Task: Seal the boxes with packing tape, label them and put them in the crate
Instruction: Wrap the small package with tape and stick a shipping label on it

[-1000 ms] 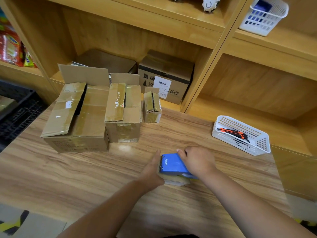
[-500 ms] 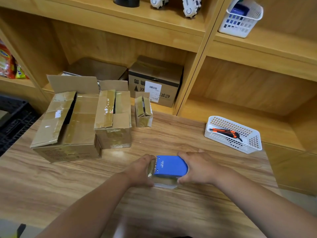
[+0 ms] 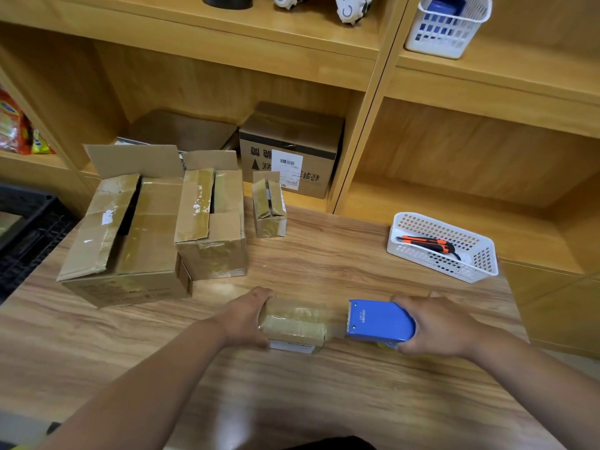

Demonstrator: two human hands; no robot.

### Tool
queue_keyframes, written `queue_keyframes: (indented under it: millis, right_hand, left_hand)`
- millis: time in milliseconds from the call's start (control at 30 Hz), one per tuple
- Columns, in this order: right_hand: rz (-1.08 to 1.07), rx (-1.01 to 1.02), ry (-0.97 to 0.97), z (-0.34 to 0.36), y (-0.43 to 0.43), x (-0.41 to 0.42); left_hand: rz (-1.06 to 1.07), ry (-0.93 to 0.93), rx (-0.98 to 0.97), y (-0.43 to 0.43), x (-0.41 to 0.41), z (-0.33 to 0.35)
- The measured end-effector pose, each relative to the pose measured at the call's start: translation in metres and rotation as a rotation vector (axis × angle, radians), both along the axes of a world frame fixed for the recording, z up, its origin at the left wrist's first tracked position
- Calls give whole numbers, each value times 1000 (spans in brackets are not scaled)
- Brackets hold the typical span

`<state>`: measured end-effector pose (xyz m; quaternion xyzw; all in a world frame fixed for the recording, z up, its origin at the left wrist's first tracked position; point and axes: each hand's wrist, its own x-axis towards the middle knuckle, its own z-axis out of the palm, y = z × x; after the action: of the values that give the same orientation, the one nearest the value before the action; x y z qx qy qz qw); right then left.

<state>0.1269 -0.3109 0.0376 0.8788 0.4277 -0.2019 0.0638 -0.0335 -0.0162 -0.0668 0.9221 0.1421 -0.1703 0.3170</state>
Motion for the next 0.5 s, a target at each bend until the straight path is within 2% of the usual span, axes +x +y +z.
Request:
queue_keyframes:
  millis: [500]
  right_hand:
    - [0,-28,37,-36,-7,6]
  left_hand:
    - [-49,25,100,-9,3,4]
